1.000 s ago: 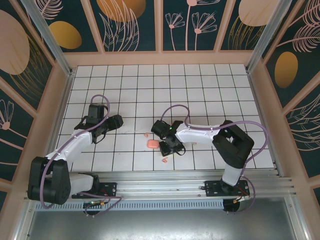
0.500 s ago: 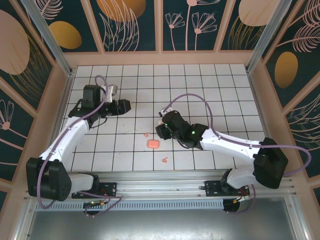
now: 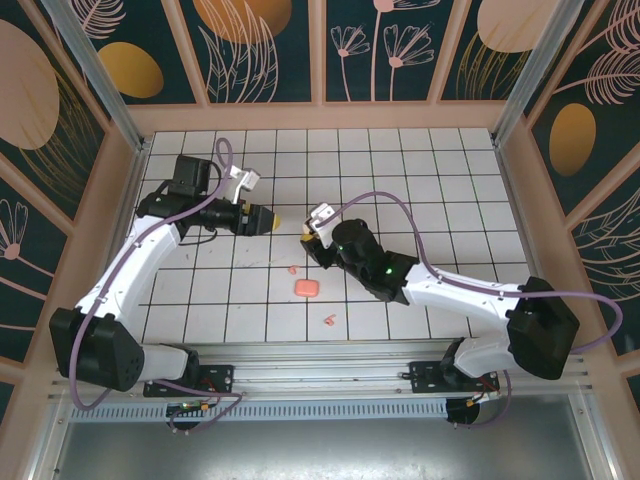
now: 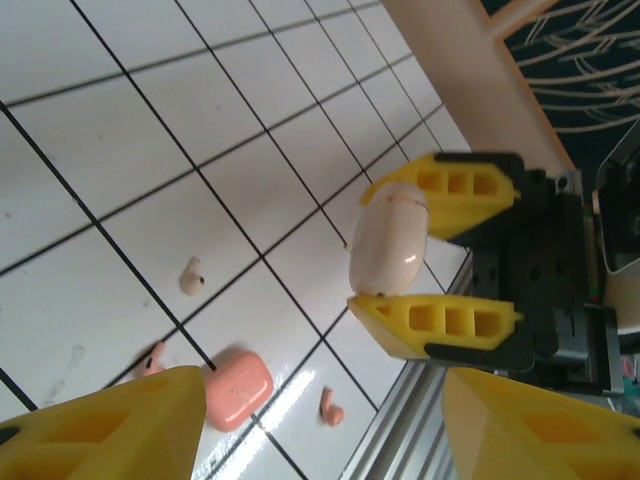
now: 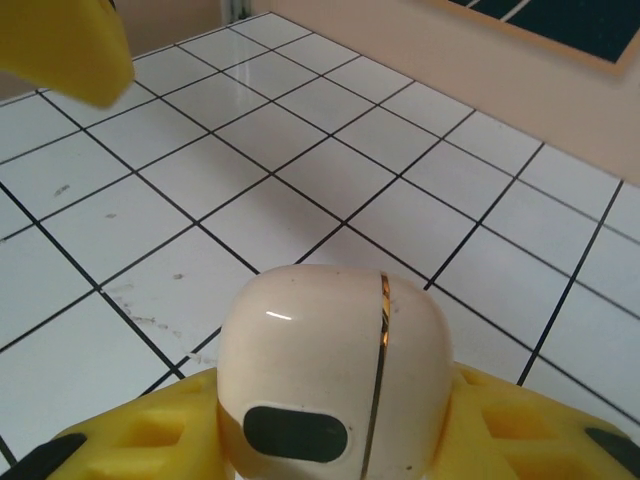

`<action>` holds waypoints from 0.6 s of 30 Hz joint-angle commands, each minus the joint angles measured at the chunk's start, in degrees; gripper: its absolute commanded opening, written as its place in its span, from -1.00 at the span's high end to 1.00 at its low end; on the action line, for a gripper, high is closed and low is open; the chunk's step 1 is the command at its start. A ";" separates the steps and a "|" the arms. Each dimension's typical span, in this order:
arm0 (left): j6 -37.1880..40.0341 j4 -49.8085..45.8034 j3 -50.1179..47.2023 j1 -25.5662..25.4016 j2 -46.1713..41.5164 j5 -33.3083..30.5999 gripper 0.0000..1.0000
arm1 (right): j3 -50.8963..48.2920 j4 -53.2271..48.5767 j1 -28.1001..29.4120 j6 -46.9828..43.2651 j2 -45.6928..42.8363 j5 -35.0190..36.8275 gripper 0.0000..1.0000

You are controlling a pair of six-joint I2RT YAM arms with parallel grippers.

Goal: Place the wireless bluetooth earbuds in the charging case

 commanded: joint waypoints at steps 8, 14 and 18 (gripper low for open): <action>4.10 -4.80 2.39 -2.11 1.59 4.73 -0.31 | 9.00 0.55 2.79 -12.18 7.00 -0.33 0.20; 3.91 -4.60 1.90 -2.43 1.85 1.17 -0.22 | 10.31 1.58 3.67 -13.67 7.53 -0.60 0.21; 2.11 -2.33 1.33 -2.43 2.09 1.72 -0.17 | 10.09 2.81 4.57 -13.73 7.20 -0.43 0.22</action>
